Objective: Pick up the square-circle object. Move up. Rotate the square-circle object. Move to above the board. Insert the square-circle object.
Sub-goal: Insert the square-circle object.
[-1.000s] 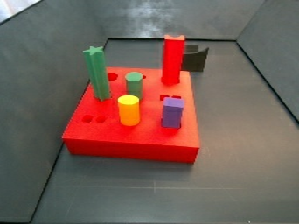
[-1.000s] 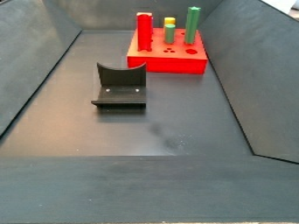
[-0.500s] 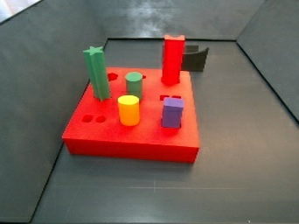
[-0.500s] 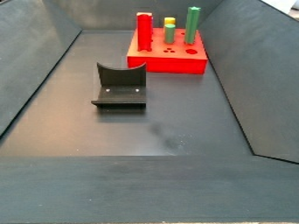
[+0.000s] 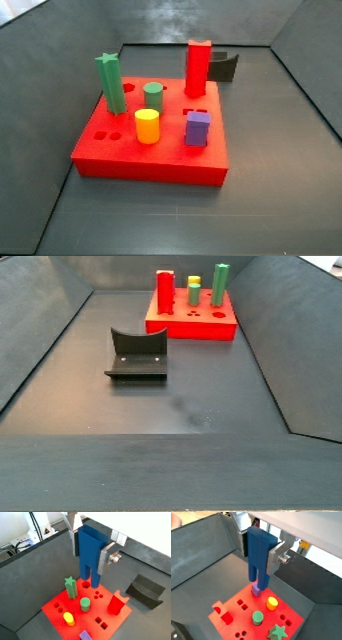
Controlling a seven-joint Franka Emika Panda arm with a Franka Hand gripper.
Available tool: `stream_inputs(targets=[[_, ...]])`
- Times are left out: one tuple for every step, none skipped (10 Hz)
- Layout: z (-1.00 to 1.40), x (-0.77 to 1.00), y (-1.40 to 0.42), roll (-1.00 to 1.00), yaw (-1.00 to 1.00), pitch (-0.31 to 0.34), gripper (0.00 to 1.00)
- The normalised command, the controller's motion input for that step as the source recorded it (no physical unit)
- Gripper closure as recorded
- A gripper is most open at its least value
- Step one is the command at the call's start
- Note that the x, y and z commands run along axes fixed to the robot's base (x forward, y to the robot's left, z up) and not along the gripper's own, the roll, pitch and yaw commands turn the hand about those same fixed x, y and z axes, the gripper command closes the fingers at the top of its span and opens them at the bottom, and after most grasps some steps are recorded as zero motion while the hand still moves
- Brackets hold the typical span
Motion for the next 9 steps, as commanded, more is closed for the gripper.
stream_inputs(targets=[[-0.26,-0.85,-0.29,0.0,0.03,-0.347,1.0],[-0.46,-0.87,-0.38,0.0,0.06,-0.284,1.0],[-0.58,-0.97,-0.29,0.02,0.0,-0.266,1.0],[-0.71,-1.0,-0.16,0.05,0.01,-0.226,1.0],[-0.8,-0.87,0.0,0.08,0.0,-0.114,1.0],[-0.82,-0.94,0.0,0.09,0.0,-0.079,1.0],[-0.83,-0.88,0.0,0.03,0.0,-0.063,1.0],[-0.89,-0.56,-0.18,0.0,0.11,0.0,1.0],[-0.88,-0.4,-0.24,-0.08,0.2,-0.007,1.0]])
